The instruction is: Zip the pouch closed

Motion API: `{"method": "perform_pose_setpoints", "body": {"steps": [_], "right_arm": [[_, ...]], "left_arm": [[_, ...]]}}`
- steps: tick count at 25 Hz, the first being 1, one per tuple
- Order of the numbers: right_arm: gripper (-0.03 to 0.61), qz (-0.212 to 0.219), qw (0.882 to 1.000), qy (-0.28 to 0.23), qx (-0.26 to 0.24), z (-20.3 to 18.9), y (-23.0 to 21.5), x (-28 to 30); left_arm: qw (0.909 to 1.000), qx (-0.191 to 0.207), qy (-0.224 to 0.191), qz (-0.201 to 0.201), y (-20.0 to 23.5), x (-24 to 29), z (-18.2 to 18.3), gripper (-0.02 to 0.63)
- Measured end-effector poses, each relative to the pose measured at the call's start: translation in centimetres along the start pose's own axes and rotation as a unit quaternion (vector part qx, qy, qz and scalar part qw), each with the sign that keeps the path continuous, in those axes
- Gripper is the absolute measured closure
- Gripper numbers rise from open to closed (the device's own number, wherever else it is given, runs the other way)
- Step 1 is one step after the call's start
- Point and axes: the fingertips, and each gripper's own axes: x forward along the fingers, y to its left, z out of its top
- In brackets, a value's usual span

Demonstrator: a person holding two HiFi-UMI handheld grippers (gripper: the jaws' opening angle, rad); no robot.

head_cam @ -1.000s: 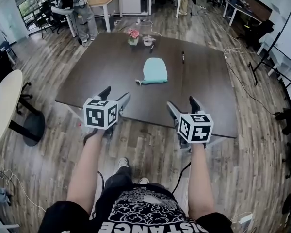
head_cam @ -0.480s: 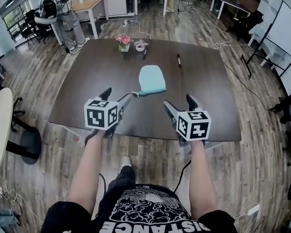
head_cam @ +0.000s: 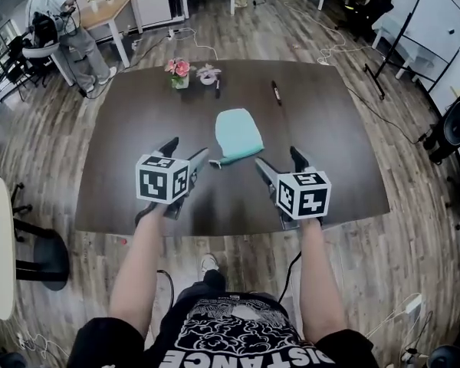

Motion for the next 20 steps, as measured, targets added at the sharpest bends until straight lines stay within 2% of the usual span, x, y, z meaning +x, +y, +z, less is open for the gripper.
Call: {"method": "perform_pose_setpoints", "body": {"steps": [9,15,20], "right_arm": [[0.184,-0.026,0.999,0.016,0.022,-1.4,0.1,4.9],[0.184,-0.032,0.999,0.028,0.033,-2.2,1.1,7.0],[0.184,-0.038,0.997,0.040,0.047,-3.0,1.7,8.6]], "left_arm": [[0.9946,0.040,0.058,-0.075,2.0,5.9,-1.9,0.258],[0.9849,0.083,0.091,-0.121,2.7,8.4,-3.5,0.258],[0.9727,0.107,0.123,-0.165,3.0,10.1,-5.3,0.259]]}}
